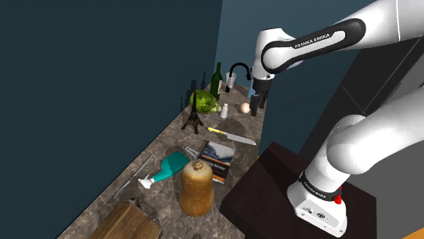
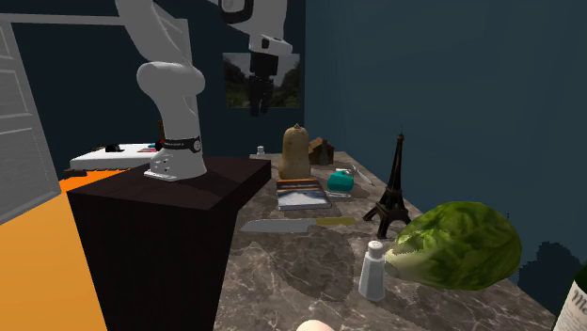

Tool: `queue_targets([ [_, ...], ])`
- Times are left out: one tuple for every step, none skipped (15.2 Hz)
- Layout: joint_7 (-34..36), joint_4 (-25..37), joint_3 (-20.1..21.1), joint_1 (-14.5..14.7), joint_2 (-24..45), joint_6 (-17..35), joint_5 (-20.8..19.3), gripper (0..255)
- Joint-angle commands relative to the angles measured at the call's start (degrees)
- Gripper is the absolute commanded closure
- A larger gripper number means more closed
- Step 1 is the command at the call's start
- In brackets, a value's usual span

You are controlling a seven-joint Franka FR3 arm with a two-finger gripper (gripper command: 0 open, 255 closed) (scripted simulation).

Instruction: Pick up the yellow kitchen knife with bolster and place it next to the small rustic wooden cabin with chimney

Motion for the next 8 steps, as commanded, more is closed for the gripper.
queue_targets([
  [-2.6,-0.3,-1.6,-0.1,4.2,4.9,-0.6,0],
  [-3.7,-0.2,-2.2,0.0,6.3,7.1,-0.6,0],
  [-4.9,0.0,-2.9,0.1,8.6,9.3,-0.6,0],
  [-6.2,0.3,-3.4,0.1,10.9,11.4,-0.5,0],
  [-7.5,0.7,-4.0,0.3,13.3,13.6,-0.3,0],
  [-8.8,1.1,-4.6,0.4,15.8,15.7,0.1,0],
  [-10.2,1.7,-5.1,0.5,18.2,17.7,0.6,0],
  [-11.6,2.4,-5.5,0.6,20.8,19.6,1.2,0],
])
